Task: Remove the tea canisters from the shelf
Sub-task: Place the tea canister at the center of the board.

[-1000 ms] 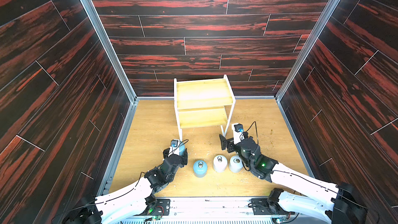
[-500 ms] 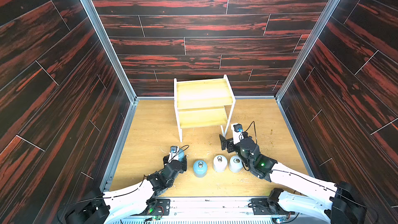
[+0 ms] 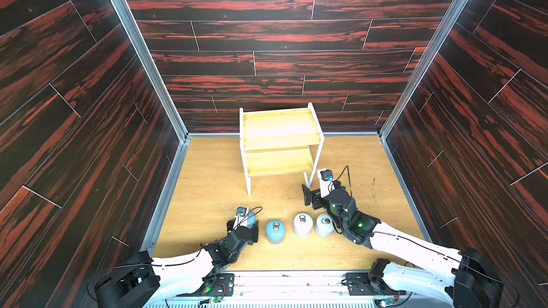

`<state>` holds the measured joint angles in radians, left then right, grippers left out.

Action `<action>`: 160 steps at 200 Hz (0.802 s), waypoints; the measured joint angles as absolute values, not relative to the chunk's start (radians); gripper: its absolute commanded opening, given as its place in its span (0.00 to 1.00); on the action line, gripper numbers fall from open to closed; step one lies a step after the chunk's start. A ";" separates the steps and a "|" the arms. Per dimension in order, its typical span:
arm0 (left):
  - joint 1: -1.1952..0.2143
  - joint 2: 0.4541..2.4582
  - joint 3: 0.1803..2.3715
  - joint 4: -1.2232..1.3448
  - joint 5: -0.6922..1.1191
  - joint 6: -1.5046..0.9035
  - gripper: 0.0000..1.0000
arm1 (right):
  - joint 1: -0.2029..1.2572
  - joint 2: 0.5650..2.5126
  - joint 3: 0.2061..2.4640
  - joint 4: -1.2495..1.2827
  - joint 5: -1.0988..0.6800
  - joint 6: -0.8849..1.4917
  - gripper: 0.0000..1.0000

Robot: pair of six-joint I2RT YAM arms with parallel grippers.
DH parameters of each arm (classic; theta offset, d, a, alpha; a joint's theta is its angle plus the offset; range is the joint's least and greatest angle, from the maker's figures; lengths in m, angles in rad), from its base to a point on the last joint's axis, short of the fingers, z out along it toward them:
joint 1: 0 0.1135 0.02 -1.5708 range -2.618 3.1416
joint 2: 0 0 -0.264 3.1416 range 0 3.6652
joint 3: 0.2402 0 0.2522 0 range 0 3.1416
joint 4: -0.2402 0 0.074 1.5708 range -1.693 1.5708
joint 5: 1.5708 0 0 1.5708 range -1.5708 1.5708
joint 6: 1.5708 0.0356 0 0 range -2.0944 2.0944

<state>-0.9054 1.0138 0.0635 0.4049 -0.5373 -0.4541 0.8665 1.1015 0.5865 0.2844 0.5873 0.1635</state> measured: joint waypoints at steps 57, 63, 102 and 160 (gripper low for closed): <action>-0.940 1.009 0.054 0.405 -0.536 -0.472 0.72 | 0.863 1.107 0.590 0.284 0.587 0.163 0.98; -0.942 1.007 0.052 0.405 -0.536 -0.473 0.72 | 0.863 1.107 0.590 0.284 0.587 0.163 0.98; -0.944 1.010 0.049 0.405 -0.535 -0.480 0.73 | 0.863 1.107 0.590 0.284 0.587 0.163 0.98; -0.947 1.042 0.047 0.431 -0.536 -0.491 0.76 | 0.863 1.107 0.590 0.284 0.587 0.163 0.98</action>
<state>-0.9470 1.0424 0.0475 0.4313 -0.5358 -0.4908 0.8635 1.1072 0.5900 0.2844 0.5873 0.1635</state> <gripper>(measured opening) 0.823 0.983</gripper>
